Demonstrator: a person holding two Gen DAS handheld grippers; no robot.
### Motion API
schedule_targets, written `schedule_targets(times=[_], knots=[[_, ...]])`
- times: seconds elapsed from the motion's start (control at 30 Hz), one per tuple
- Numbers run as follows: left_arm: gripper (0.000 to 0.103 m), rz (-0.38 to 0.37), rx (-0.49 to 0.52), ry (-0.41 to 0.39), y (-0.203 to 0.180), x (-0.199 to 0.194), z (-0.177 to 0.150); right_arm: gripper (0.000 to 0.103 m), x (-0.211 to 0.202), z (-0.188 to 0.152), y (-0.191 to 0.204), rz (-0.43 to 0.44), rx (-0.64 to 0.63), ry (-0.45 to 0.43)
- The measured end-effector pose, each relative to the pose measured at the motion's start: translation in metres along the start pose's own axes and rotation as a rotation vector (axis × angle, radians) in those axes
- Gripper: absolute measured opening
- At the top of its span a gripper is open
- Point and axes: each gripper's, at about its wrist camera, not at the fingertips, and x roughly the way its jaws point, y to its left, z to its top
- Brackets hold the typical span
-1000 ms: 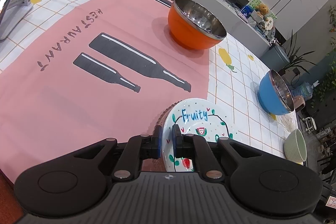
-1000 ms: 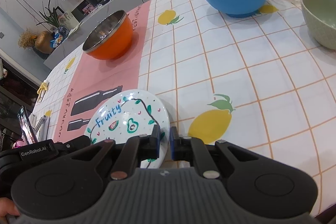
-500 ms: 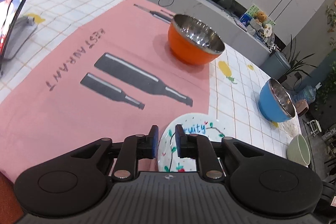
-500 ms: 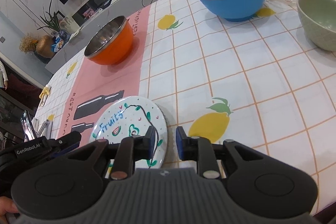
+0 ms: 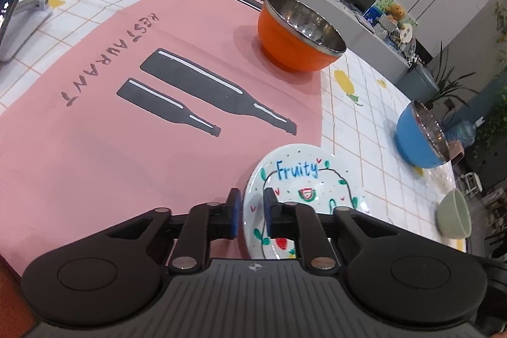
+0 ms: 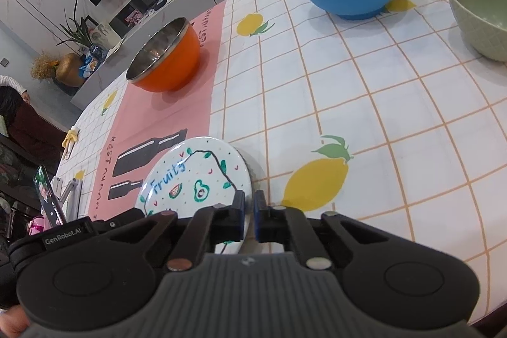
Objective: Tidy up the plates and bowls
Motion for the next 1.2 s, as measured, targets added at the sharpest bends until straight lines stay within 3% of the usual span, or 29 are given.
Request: schedule_targets(times=[0.17,0.33,0.57,0.83,1.03,1.2], knots=[[0.014,0.012,0.005,-0.002,-0.001,0.000,0.000,0.002,0.000,0.001,-0.001,0.004,0.004,0.000],[0.014,0.017,0.085,-0.065,-0.020,-0.016,0.006,0.007,-0.014,0.007,-0.002,-0.008,-0.006,-0.044],[0.015,-0.152,0.222,-0.035,-0.078,-0.020,0.022,0.007,-0.046,0.029,-0.019,-0.064,0.011,-0.118],[0.015,-0.354,0.325,0.040,-0.166,0.007,0.031,0.009,-0.095,0.071,-0.059,-0.123,0.044,-0.228],[0.015,-0.443,0.350,0.086,-0.229,0.045,0.023,0.017,-0.125,0.108,-0.111,-0.201,0.087,-0.301],[0.015,-0.433,0.328,0.133,-0.271,0.090,0.013,0.023,-0.135,0.137,-0.160,-0.251,0.143,-0.332]])
